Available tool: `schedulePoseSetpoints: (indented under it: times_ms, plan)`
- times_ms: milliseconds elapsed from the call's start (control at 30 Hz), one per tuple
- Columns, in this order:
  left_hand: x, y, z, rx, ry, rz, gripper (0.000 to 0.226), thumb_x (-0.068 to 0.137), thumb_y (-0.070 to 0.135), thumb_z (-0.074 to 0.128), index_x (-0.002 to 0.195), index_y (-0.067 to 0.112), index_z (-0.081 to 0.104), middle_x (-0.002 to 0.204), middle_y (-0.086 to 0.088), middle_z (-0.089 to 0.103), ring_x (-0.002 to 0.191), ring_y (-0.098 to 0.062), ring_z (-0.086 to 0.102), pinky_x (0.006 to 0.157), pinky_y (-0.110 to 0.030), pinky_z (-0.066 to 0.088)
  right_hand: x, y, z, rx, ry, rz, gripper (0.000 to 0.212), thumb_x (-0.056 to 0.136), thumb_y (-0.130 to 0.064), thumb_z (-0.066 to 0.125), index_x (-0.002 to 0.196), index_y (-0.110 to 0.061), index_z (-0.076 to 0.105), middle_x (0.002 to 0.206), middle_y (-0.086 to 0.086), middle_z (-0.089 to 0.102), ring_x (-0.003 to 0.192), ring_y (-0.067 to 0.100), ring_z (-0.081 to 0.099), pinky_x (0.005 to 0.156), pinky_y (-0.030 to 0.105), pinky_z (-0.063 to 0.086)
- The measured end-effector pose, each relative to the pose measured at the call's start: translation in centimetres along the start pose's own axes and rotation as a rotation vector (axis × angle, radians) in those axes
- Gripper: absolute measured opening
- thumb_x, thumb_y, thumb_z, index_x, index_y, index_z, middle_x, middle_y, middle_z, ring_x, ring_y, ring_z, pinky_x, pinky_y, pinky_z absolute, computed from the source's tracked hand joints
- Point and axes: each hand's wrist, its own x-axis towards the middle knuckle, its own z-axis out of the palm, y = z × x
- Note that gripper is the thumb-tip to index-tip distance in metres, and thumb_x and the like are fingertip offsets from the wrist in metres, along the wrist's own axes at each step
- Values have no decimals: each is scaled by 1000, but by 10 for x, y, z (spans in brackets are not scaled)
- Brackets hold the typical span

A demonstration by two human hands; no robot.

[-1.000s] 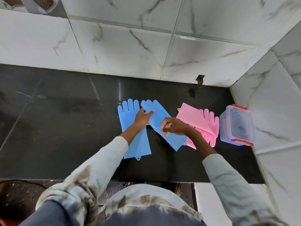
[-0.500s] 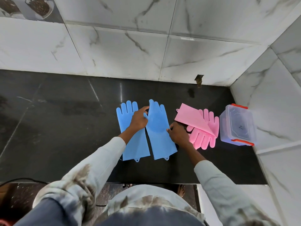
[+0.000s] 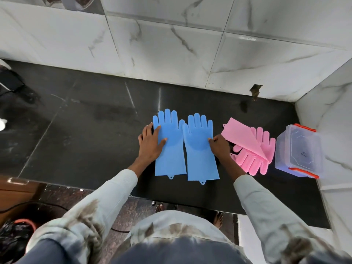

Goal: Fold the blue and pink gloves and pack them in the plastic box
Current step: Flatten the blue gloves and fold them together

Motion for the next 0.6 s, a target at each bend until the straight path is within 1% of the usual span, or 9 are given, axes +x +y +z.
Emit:
schedulePoseSetpoints:
  times_ms: [67, 100, 167, 200, 233, 333, 367, 467, 600]
  plan:
    - [-3, -7, 0, 72, -79, 35, 74, 111, 55, 42, 173, 26, 15, 181, -5, 3, 170, -30, 0, 138, -56, 5, 3, 0, 0, 70, 15, 17, 20, 109, -29, 54, 108, -9, 51, 109, 13, 60, 103, 27, 61, 102, 43, 52]
    - [-4, -9, 0, 90, -111, 47, 77, 111, 57, 41, 174, 26, 9, 182, -4, -2, 171, -31, -5, 138, -57, 1, 4, 0, -1, 111, 22, 33, 20, 109, -28, 53, 109, -9, 51, 114, 16, 62, 107, 29, 63, 106, 44, 53]
    - [-4, -12, 1, 105, -144, 60, 80, 111, 59, 39, 174, 27, 2, 182, -3, -8, 170, -32, -11, 136, -60, -4, 5, 0, -3, 192, 46, 79, 26, 109, -27, 53, 119, -3, 55, 124, 18, 64, 114, 31, 64, 108, 46, 53]
    - [-4, -12, 1, 107, -151, 65, 81, 110, 59, 39, 174, 26, 0, 182, -3, -10, 170, -32, -12, 136, -60, -5, 5, 0, -4, 220, 63, 95, 29, 109, -27, 53, 123, -2, 56, 125, 19, 64, 112, 30, 63, 107, 45, 53]
    - [-4, -13, 1, 105, -157, 69, 82, 110, 59, 39, 174, 26, -1, 182, -3, -11, 170, -32, -13, 136, -61, -6, 5, 0, -5, 237, 78, 103, 29, 109, -28, 53, 122, -2, 56, 124, 18, 64, 108, 28, 62, 106, 43, 54]
    - [-3, -13, 1, 94, -166, 84, 84, 109, 60, 41, 174, 25, -1, 182, -2, -11, 170, -31, -13, 135, -61, -7, 5, 2, -5, 246, 91, 67, 17, 109, -26, 54, 109, -10, 49, 114, 15, 60, 102, 25, 57, 93, 34, 49]
    - [-3, -14, 0, 93, -167, 90, 85, 109, 60, 42, 174, 25, -1, 182, -2, -11, 170, -31, -13, 135, -61, -7, 5, 2, -5, 231, 86, 45, 17, 109, -25, 54, 107, -10, 46, 111, 13, 58, 100, 24, 56, 92, 33, 48]
    - [-3, -15, 0, 88, -171, 101, 87, 108, 61, 44, 174, 26, -1, 182, -1, -12, 170, -31, -14, 135, -61, -7, 3, 2, -6, 213, 62, 2, 18, 109, -25, 53, 105, -9, 46, 106, 12, 56, 97, 23, 54, 96, 39, 51]
    - [-2, -17, -1, 85, -173, 106, 87, 108, 62, 44, 174, 27, -2, 182, 0, -13, 170, -31, -14, 135, -61, -7, 1, 0, -6, 224, 38, -25, 19, 110, -23, 53, 101, -8, 46, 100, 13, 54, 93, 23, 51, 84, 34, 43]
